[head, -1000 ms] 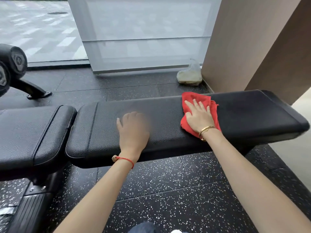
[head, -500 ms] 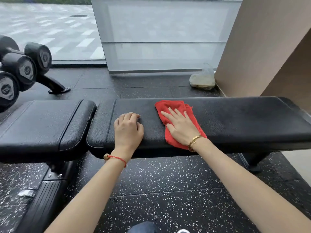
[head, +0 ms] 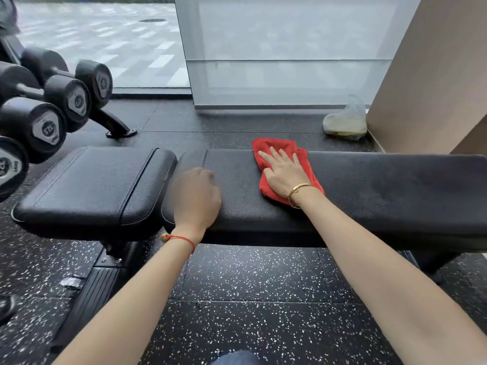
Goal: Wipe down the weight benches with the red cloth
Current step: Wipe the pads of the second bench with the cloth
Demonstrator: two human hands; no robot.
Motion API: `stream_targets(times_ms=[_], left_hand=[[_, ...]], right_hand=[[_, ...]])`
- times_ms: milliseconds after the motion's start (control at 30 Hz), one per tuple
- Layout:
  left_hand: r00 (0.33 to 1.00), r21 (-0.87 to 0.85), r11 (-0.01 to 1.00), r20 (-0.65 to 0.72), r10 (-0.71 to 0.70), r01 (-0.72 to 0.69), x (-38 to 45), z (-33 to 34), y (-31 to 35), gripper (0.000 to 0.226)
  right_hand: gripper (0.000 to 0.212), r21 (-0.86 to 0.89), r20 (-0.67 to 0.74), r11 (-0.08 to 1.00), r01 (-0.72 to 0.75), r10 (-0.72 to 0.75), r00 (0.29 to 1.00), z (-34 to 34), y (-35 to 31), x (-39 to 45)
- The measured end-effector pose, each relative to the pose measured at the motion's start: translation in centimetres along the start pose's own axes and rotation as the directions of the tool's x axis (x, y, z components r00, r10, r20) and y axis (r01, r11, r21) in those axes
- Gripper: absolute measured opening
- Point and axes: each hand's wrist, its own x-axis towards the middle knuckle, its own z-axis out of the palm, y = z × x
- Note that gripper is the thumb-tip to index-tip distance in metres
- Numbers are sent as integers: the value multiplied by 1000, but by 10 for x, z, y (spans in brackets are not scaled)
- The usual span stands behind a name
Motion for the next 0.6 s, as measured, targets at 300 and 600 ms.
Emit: stream_targets(times_ms=[300,600], left_hand=[[1000,-5,1000,-30,-7,7,0,0,-2,32],[1000,-9,1000,-2,2,-2,-1,-1,-4,36]], right_hand=[[58,58,29,961,270,-272,962,13,-34,-36],[56,-4,6,995,99,-99,995,15,-61,7]])
